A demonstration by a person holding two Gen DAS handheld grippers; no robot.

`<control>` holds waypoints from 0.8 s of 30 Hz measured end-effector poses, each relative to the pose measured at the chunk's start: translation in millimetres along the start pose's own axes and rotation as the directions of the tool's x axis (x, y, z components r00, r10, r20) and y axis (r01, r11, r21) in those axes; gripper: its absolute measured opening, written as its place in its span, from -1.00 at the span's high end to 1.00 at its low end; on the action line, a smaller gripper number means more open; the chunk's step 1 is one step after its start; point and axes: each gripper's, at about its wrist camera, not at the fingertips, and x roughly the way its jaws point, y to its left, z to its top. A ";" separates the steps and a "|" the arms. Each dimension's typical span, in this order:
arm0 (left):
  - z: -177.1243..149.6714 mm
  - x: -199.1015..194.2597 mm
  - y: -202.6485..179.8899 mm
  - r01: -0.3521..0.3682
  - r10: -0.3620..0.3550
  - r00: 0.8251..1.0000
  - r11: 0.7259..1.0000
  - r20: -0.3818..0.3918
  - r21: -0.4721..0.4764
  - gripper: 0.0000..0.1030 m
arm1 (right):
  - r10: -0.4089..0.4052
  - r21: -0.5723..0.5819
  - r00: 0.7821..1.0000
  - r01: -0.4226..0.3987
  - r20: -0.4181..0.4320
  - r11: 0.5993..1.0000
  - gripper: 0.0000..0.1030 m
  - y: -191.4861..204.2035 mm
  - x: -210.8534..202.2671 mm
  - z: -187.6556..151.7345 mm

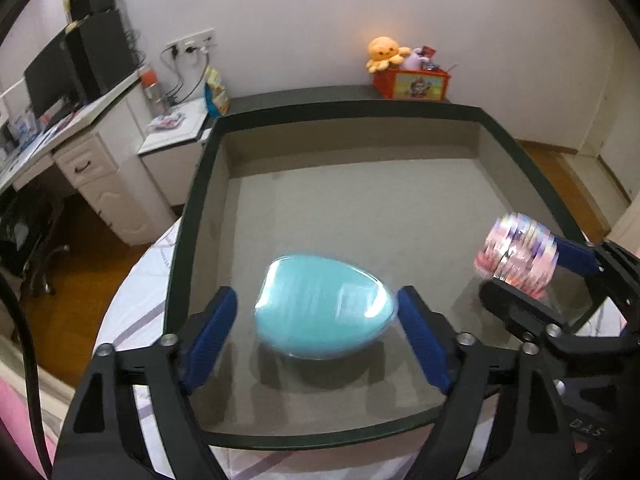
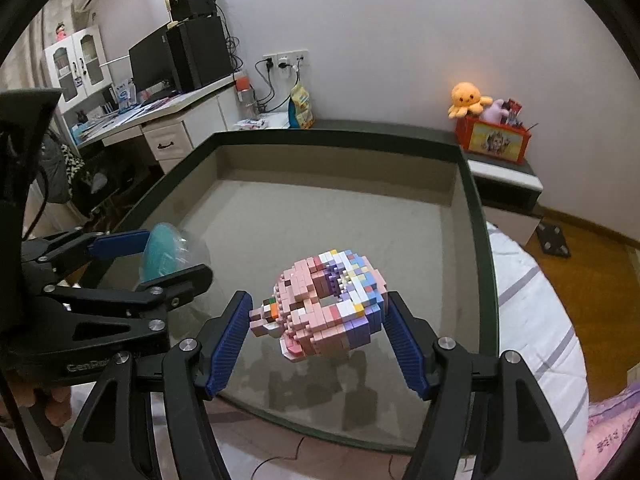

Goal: Organize rigid objects
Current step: 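Carry the teal compact and pink block figure into the tray box with both tools, then release both items in the tray and lift both tools back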

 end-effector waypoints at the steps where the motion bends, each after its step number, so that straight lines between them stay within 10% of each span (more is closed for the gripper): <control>1: -0.3 -0.7 3.0 0.007 -0.007 1.000 1.000 -0.003 -0.010 -0.69 | -0.010 0.001 1.000 0.010 0.000 1.000 -0.47 -0.4 -0.6 -0.1; 11: -38.5 -111.6 13.3 0.036 -0.024 0.975 0.998 0.222 -0.053 -0.94 | -0.050 0.009 0.983 0.049 0.177 0.999 -0.70 10.7 -89.9 -10.9; 24: -157.3 -267.5 -24.4 -0.037 0.060 0.841 0.998 0.538 -0.053 -0.99 | -0.145 -0.004 0.875 0.166 0.461 0.986 -1.00 66.0 -248.8 -84.1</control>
